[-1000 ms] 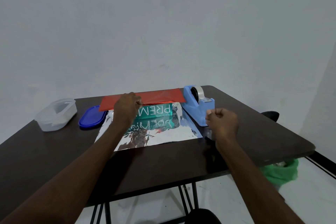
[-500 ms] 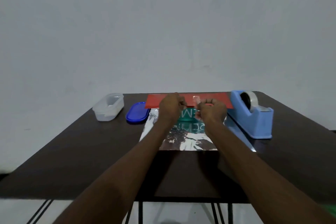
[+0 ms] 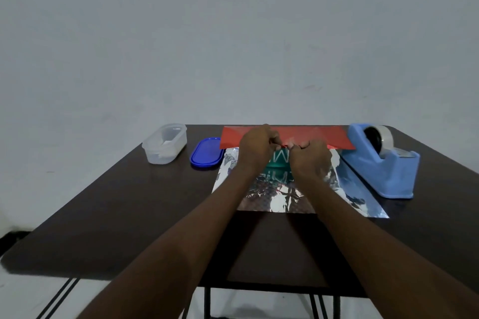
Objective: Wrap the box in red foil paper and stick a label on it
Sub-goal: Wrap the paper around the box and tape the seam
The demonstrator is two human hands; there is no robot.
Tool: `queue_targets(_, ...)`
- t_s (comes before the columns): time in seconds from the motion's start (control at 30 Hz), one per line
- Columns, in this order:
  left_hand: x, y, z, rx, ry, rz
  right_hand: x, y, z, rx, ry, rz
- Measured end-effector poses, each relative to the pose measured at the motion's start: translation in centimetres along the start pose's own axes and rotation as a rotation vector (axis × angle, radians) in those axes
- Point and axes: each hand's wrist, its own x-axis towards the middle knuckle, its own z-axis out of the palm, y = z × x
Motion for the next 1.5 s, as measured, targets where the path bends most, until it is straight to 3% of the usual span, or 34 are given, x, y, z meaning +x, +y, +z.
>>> queue_targets(0.33,0.1,-0.3,0.2,-0.013,0.006,0.004,0.5,1.0,-2.0,-0.598,-0.072,-0.499)
queue_targets(0.57,0.2,-0.3,0.2,-0.016,0.014,0.025,1.4,0.2,-3.0,-0.496,-0.070,-0.885)
queue_targets(0.9,0.3,-0.3,-0.2,-0.016,-0.026,0.035,4.1,0.9,-3.1,-0.667,-0.102,-0.914)
queue_targets(1.07,0.3,-0.5,0.2,0.002,-0.023,0.014,3.5,1.0,-2.2,-0.655,-0.237,-0.954)
queue_targets(1.5,-0.1,0.4,-0.4,0.033,-0.009,0.017,2.6,0.0,-3.0,-0.870,-0.181,-0.931)
